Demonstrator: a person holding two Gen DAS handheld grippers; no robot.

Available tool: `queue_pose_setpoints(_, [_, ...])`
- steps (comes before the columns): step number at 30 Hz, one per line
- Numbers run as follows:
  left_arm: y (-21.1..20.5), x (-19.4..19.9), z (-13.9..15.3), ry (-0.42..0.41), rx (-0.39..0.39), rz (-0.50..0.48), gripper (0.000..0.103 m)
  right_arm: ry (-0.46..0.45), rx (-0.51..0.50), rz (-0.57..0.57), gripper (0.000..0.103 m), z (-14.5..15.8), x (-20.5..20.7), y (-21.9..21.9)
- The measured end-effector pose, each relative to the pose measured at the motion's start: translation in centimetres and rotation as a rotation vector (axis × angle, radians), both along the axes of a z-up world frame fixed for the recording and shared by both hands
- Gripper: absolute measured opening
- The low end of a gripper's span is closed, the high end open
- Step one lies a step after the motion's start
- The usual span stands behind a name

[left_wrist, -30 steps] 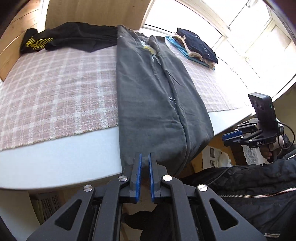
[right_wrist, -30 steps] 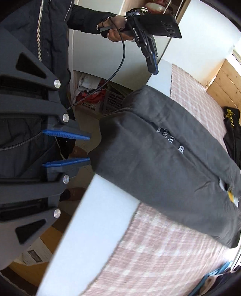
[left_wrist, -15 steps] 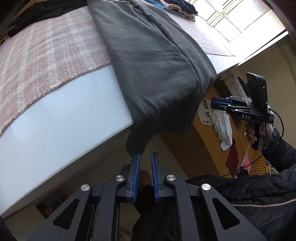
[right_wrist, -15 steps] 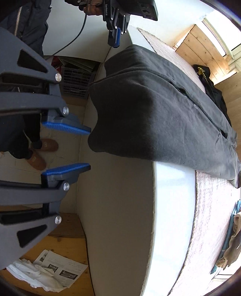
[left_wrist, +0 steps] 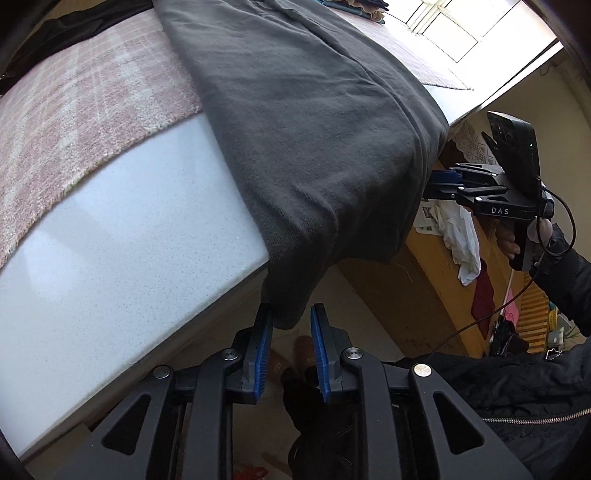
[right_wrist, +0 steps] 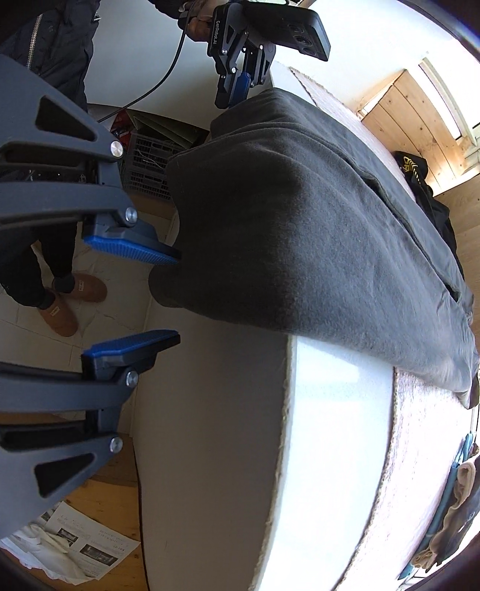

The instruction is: Fold clothes

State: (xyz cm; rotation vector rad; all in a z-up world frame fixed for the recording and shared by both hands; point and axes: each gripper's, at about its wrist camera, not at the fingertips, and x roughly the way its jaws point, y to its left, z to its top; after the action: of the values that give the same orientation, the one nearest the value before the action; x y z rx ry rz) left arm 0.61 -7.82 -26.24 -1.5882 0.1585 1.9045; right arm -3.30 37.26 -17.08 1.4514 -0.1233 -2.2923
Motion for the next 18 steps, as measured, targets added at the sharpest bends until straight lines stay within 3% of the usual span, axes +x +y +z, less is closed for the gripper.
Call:
queue_pose_setpoints(9, [0.4,-0.5,0.1,-0.024,0.049,0.001,0.021,-0.006,-0.054,0.069,0.037,2.7,-3.3,3.9])
queue_pose_setpoints(13, [0.4,-0.2,1.0,-0.039,0.101,-0.016,0.018,-0.022,-0.154,0.094,0.037,3.7,-4.3,5.9])
queue_pose_setpoints(14, [0.4,-0.1,1.2,-0.043,0.115,-0.021,0.011,-0.024,-0.177,0.101,0.033,4.0,-4.5,6.5])
queue_pose_setpoints(15, [0.3,0.0,1.4,-0.047,0.128,-0.025,0.007,-0.024,-0.188,0.109,0.015,4.3,-4.7,7.0])
queue_pose_setpoints(16, [0.3,0.1,1.6,-0.051,0.141,-0.029,0.007,-0.023,-0.188,0.115,0.005,4.7,-4.8,7.5])
queue_pose_setpoints(18, [0.3,0.3,2.0,-0.059,0.167,-0.038,0.006,-0.034,-0.199,0.127,0.004,5.6,-4.4,8.7])
